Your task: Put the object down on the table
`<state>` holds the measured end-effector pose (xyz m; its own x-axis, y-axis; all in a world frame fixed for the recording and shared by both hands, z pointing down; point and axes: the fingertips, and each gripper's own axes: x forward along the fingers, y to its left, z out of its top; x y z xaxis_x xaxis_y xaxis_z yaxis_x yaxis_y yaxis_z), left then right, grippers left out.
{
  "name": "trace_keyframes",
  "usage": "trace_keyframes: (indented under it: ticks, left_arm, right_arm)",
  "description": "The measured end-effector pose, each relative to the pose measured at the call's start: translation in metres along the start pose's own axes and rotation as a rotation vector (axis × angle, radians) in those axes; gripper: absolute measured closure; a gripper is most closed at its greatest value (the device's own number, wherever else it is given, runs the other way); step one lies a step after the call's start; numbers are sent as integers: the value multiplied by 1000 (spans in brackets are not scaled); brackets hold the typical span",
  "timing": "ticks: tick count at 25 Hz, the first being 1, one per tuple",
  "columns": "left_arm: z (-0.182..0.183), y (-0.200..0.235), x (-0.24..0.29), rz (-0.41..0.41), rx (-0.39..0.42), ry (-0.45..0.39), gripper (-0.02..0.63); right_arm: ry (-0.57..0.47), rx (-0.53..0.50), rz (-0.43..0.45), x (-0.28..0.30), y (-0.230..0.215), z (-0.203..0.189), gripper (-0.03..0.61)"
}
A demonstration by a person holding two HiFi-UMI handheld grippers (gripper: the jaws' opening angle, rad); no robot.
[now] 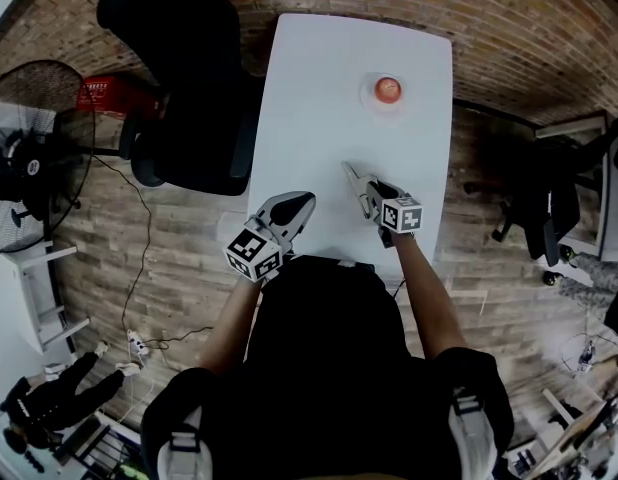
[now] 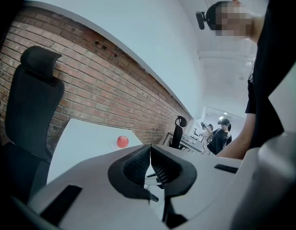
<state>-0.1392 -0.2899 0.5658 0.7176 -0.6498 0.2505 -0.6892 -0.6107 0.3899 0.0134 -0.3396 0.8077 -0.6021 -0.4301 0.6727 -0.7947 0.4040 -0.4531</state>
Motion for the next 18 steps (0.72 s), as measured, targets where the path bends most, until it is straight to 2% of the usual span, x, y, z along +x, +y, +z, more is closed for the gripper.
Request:
trace_keyframes:
  ticks: [5,10,18]
  left_arm:
    - [0,-6,2,-3,3,0,592]
    - [1,-10,2,-6,6,-7,592]
    - [4,-25,5,-21,17,-16,592]
  right_arm:
    - [19,4,55,1,3,-10,460]
    - [-16,34,64,-6,3,-10,436]
    - [-33,15,55,-27,4,-9,425]
